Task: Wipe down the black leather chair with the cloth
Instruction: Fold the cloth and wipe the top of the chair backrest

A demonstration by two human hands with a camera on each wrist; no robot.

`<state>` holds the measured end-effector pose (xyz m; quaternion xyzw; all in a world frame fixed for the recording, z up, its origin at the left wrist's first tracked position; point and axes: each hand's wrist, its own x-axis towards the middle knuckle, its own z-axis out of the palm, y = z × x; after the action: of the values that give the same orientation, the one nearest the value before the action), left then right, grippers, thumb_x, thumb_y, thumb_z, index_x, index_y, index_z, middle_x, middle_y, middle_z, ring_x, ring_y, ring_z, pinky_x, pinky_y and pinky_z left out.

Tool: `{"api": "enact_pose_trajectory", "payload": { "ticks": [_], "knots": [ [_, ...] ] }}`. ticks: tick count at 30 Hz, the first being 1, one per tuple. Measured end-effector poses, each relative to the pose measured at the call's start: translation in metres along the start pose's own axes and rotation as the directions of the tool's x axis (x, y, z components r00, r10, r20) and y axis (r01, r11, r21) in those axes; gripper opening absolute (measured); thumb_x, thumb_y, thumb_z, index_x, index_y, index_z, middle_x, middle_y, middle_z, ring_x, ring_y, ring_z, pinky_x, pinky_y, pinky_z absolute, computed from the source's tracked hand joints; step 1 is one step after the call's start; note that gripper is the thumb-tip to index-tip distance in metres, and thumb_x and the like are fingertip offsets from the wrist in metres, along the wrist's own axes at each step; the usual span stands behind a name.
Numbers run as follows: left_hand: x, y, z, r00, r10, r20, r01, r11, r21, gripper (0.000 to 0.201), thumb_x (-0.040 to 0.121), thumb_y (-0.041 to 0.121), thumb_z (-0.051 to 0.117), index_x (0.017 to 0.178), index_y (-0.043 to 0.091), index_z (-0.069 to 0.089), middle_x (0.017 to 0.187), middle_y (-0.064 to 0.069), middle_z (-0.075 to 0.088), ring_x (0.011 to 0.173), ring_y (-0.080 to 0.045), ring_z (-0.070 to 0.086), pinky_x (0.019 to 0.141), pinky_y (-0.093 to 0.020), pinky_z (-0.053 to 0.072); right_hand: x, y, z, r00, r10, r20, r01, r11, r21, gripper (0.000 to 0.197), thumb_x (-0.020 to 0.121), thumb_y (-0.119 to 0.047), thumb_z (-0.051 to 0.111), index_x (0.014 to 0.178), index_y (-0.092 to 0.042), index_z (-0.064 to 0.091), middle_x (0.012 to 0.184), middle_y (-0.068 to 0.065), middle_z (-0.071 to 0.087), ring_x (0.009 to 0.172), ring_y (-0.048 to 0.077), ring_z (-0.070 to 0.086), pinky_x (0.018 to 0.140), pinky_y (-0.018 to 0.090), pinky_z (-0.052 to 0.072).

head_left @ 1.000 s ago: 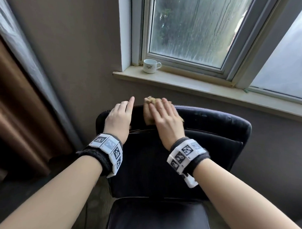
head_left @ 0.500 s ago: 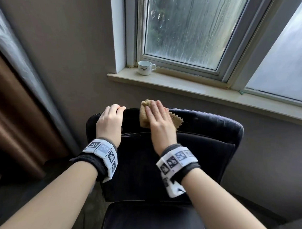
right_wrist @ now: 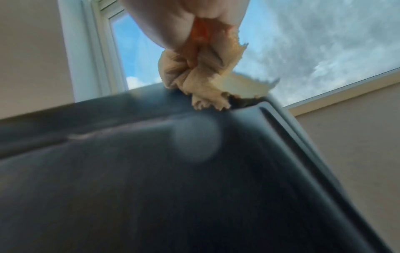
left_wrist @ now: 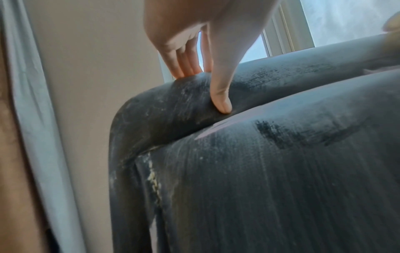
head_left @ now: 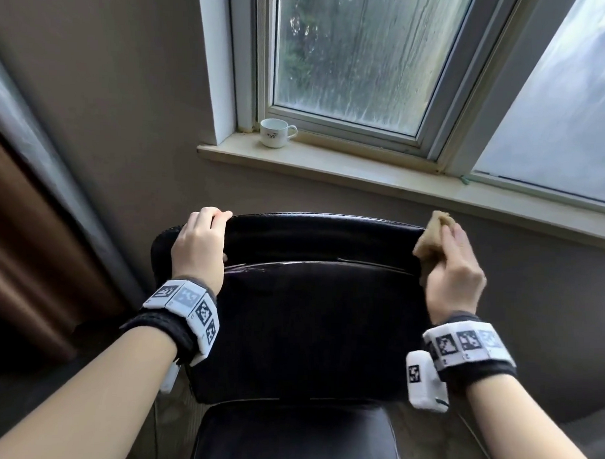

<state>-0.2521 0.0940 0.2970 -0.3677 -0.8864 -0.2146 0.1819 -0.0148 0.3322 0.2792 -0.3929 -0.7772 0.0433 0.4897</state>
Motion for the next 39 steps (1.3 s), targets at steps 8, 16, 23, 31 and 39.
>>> {"api": "enact_pose_trajectory", "payload": {
  "ticks": [8,16,23,31,39],
  "knots": [
    [-0.010,-0.013,0.006,0.990,0.137,-0.037,-0.137,0.991,0.001,0.084,0.046,-0.007,0.086,0.124,0.002,0.055,0.118,-0.016,0.062,0.107,-0.033,0.061,0.089,-0.043,0.052,-0.022,0.019,0.002,0.996,0.055,-0.075,-0.053,0.998,0.020,0.043,0.076,0.015,0.048,0.114,0.003,0.063,0.125,0.023,0.059,0.116,0.038,0.057,0.101,0.023,0.034],
    [-0.036,-0.051,-0.002,0.981,0.002,0.195,-0.021,0.995,0.099,0.128,0.042,0.036,0.091,0.145,0.033,0.014,0.147,-0.010,0.026,0.140,-0.028,0.021,0.099,-0.059,0.040,-0.065,-0.037,0.036,0.934,0.347,-0.086,-0.342,0.937,0.068,0.036,0.075,-0.005,0.052,0.108,0.002,0.065,0.115,0.021,0.064,0.099,0.042,0.060,0.087,0.036,0.040],
    [-0.035,-0.048,0.006,0.988,-0.022,0.155,0.005,0.994,0.109,0.129,0.044,0.026,0.091,0.145,0.033,0.012,0.150,-0.009,0.024,0.141,-0.027,0.020,0.102,-0.058,0.038,-0.099,-0.126,0.070,1.000,0.008,0.009,-0.009,0.989,0.147,0.031,0.072,-0.010,0.051,0.095,0.005,0.065,0.100,0.022,0.066,0.095,0.028,0.043,0.089,0.035,0.040],
    [-0.038,-0.056,0.015,1.000,0.030,0.008,-0.030,0.991,0.133,0.096,0.070,0.000,0.066,0.143,0.032,0.012,0.147,-0.010,0.035,0.138,-0.027,0.031,0.096,-0.051,0.045,-0.139,-0.230,0.088,0.769,-0.582,0.263,0.462,0.791,0.400,0.020,0.084,-0.002,0.050,0.073,-0.006,0.066,0.082,0.009,0.066,0.089,0.025,0.054,0.083,0.032,0.046],
    [-0.038,-0.054,0.013,0.997,0.023,0.078,-0.031,0.994,0.104,0.118,0.055,0.010,0.079,0.144,0.035,0.007,0.150,-0.004,0.026,0.141,-0.023,0.024,0.104,-0.047,0.040,-0.115,-0.195,0.078,0.569,-0.758,0.319,0.707,0.649,0.282,0.018,0.086,-0.007,0.051,0.091,-0.001,0.068,0.096,0.013,0.067,0.093,0.029,0.060,0.078,0.037,0.054]
  ]
}}
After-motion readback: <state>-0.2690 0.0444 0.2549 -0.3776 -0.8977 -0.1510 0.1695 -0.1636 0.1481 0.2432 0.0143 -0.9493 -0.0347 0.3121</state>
